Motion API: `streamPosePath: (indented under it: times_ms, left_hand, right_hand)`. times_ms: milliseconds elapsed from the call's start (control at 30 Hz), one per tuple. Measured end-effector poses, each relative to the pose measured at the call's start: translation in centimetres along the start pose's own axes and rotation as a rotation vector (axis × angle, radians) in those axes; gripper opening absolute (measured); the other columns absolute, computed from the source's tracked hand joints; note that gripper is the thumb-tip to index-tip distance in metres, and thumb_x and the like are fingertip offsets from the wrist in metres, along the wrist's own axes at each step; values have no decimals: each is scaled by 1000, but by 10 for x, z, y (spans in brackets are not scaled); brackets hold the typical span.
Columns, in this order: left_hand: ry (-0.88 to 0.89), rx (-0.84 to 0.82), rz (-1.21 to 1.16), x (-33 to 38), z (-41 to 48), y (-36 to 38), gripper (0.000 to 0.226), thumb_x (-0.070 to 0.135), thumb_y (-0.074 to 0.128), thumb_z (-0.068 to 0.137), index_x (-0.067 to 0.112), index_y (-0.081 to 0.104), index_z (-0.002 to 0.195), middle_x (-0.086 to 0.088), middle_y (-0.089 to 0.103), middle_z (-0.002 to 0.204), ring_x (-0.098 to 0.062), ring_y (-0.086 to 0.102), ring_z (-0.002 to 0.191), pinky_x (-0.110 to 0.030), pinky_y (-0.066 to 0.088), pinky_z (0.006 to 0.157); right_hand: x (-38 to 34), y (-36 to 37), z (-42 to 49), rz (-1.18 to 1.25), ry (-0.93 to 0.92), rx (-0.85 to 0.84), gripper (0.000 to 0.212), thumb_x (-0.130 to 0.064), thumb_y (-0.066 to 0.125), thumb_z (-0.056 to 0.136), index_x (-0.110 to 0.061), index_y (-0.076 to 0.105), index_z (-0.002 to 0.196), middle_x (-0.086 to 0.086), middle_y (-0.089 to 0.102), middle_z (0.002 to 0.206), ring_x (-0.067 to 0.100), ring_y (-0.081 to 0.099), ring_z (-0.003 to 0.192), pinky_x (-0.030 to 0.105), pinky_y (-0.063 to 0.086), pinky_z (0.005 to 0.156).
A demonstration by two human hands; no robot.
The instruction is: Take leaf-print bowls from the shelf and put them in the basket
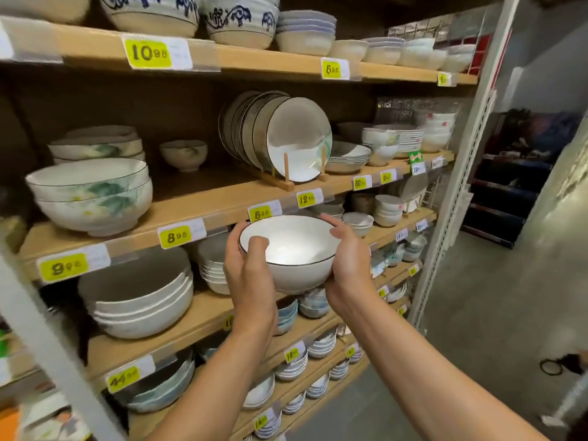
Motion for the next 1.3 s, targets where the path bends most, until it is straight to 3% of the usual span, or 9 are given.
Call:
streamPosePath:
  times_ms: [167,233,367,567,733,867,967,1100,1300]
  left_hand:
    - [49,66,-28,13,61,17,58,26,47,62,28,62,118,-3,63,113,-23,60,103,-36,53,71]
    - [63,93,-44,22,83,18,60,25,47,60,26,63,119,0,61,110,-20,59,100,-28,52,65]
    - [98,181,-66,39,119,15,56,22,47,58,25,65,111,9,60,97,-11,59,90,-23,51,62]
    - [190,268,-29,58,169,6,61,20,46,55,17,66,113,-4,64,106,-22,61,96,-33,52,74]
    - [161,359,-45,53,208,-1,61,18,46,54,11,66,111,-12,64,108,-30,61,97,-41,51,83]
    - [128,376,-74,49,232,-4,48,14,43,69,3,63,111,-12,66,97,-31,62,94,-33,52,73]
    - [71,380,-94,43,250,-11,45,9,36,77,2,62,114,-15,67,101,-34,63,97,-38,53,80]
    - [52,403,-83,35,257,-21,35,9,32,78,6,62,96,-13,66,90,-30,64,85,-32,54,68]
    - [-1,405,-68,26,265,-33,42,11,33,75,5,58,109,-15,63,99,-33,62,91,-33,53,68]
  right_hand:
    - [-10,46,51,18,30,-92,33,-19,39,92,-30,70,93,1,67,102,22,63,91,34,52,65]
    - [-15,66,66,34,-2,-145,33,-16,39,92,-28,69,97,-3,65,98,19,61,93,35,53,72]
    - [-12,106,95,14,14,-262,35,-14,41,92,-25,64,116,2,57,121,23,55,112,43,50,96]
    - [-2,164,137,-24,33,-442,38,-18,41,93,-27,59,125,-5,58,111,18,56,105,40,52,92]
    - [16,203,175,-36,106,-536,42,-17,42,93,-20,56,133,5,57,128,23,55,116,41,46,102]
    - [26,230,196,-33,177,-673,28,-21,43,94,-20,67,107,4,69,104,21,62,102,37,49,92]
    - [31,243,211,-94,194,-759,26,-23,45,93,-17,70,91,5,73,92,21,64,95,35,49,85]
    - [41,251,224,-124,263,-866,22,-21,47,95,-15,69,97,5,72,97,18,64,98,34,50,90]
    - [56,255,232,-150,343,-840,27,-19,47,96,-9,61,116,9,69,108,20,65,102,36,53,92]
Point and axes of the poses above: each hand's wrist, its own z-axis towards the middle knuckle, its own y-axis out of the palm, x = y × z, the point moved 8 cm from there along z, towards the middle knuckle
